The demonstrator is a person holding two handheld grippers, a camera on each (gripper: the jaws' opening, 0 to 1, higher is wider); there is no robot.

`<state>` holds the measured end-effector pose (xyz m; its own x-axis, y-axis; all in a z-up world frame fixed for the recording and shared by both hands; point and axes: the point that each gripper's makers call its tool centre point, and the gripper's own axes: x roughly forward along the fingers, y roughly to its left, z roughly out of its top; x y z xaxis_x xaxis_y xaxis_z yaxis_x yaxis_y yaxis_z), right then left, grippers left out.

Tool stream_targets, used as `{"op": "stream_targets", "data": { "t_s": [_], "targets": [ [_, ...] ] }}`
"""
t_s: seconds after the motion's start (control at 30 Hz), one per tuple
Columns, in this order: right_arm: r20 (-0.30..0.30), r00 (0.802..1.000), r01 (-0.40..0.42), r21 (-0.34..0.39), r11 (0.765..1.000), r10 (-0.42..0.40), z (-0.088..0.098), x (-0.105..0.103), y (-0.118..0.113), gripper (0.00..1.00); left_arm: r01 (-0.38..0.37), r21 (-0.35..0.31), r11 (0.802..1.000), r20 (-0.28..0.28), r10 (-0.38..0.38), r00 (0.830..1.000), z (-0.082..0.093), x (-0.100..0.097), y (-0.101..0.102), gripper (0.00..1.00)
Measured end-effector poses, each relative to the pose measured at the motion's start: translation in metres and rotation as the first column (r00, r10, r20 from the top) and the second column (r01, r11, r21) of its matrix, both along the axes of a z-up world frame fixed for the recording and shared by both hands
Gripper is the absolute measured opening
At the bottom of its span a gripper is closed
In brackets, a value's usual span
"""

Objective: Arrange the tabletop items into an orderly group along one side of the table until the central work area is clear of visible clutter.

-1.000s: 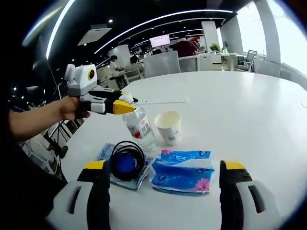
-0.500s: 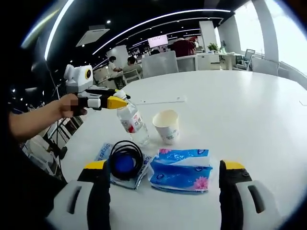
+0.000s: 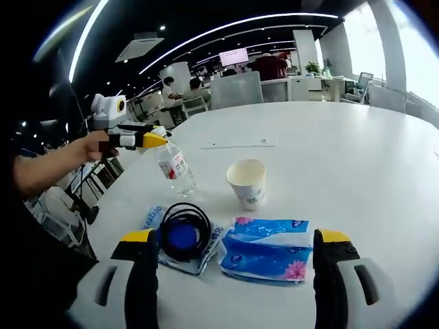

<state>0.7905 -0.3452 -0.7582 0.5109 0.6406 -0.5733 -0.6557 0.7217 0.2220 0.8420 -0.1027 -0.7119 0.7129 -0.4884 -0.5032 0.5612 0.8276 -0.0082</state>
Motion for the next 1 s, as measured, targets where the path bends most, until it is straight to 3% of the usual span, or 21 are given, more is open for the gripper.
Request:
{"op": "stream_targets", "data": {
  "t_s": [0.33,0.7,1.0],
  "targets": [
    [-0.013,1.000,-0.021,-0.007,1.000,0.021,-0.004,-0.002,0.005,0.90,-0.049,0.030,0.998,-0.022,0.050,0.999,-0.006,-0.007,0.053,0.20],
    [-0.021,1.000,-0.023,-0.022,0.999,0.022,-0.007,-0.002,0.002,0.89,-0.094,0.018,0.995,-0.045,0.095,0.995,-0.009,-0.007,0.079,0.20],
    [-0.031,0.999,-0.010,-0.027,1.000,0.009,-0.011,-0.002,-0.001,0.89,-0.087,0.034,0.996,-0.022,0.088,0.996,-0.003,0.012,0.103,0.21]
  ]
}}
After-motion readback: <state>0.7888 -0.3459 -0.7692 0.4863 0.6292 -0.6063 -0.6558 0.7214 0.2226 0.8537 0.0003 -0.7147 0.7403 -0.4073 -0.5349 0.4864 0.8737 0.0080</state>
